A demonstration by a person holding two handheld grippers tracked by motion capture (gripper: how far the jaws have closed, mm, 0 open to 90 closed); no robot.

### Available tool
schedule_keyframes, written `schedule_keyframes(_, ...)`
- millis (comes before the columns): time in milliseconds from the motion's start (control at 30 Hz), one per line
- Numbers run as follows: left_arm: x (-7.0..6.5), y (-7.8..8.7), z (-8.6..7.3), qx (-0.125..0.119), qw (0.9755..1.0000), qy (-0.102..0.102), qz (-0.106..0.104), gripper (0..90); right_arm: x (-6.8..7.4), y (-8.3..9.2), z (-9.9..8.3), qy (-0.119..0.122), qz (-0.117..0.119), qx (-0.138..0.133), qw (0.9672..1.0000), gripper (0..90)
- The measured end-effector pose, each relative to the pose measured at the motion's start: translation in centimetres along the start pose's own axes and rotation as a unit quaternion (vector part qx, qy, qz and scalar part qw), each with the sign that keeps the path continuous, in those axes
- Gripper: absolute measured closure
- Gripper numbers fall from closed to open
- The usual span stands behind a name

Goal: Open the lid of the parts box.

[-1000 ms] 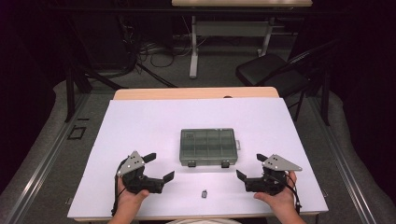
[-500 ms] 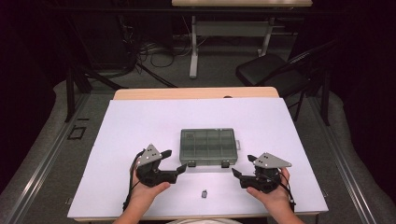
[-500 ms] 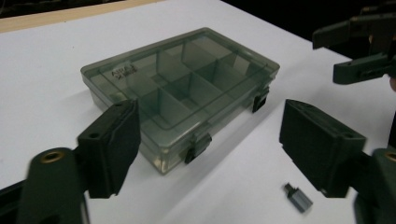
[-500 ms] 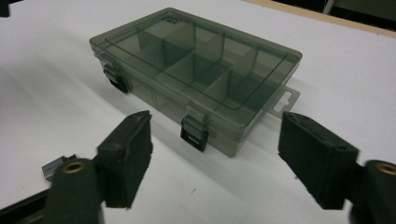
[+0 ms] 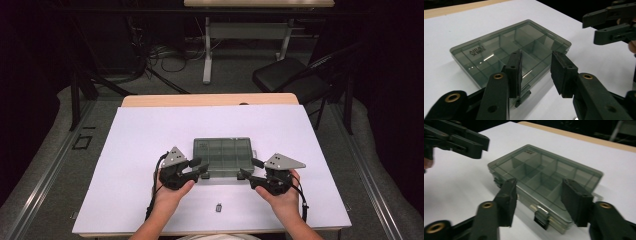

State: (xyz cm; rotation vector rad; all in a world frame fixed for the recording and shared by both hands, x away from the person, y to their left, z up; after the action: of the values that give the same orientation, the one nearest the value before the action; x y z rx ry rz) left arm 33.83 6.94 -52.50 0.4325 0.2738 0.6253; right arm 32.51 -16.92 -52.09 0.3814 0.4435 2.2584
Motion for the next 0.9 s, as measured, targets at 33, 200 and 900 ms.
schedule_keyframes(33, 0.0, 0.0, -0.2, 0.004, 1.0, -0.007, 0.004, 65.6, 0.0, -0.1, -0.2, 0.0, 0.012, 0.0, 0.9999, 56.0)
schedule_keyframes(200, 0.1, -0.4, -1.4, 0.019, 0.9997, -0.014, 0.006, 66.0, -0.1, -0.8, -1.3, 0.006, 0.037, 0.005, 0.9993, 62.8)
schedule_keyframes(900, -1.4, -0.9, -3.1, 0.037, 0.9993, 0.009, -0.008, 85.8, 0.4, -1.4, -3.7, 0.011, 0.03, 0.019, 0.9993, 74.9)
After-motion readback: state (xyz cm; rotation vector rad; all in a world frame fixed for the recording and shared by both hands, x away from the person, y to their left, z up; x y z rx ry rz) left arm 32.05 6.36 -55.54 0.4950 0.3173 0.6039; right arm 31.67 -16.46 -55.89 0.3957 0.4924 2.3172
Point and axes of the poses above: each handheld gripper's, and its own axes: y roughly backward along the jaws, z roughly out of its top, x roughly to its left, the point moved 5 cm from there along -y, roughly forward along the jaws, and after that the axes turned 4 degrees about -y, right-handed, at the moved point
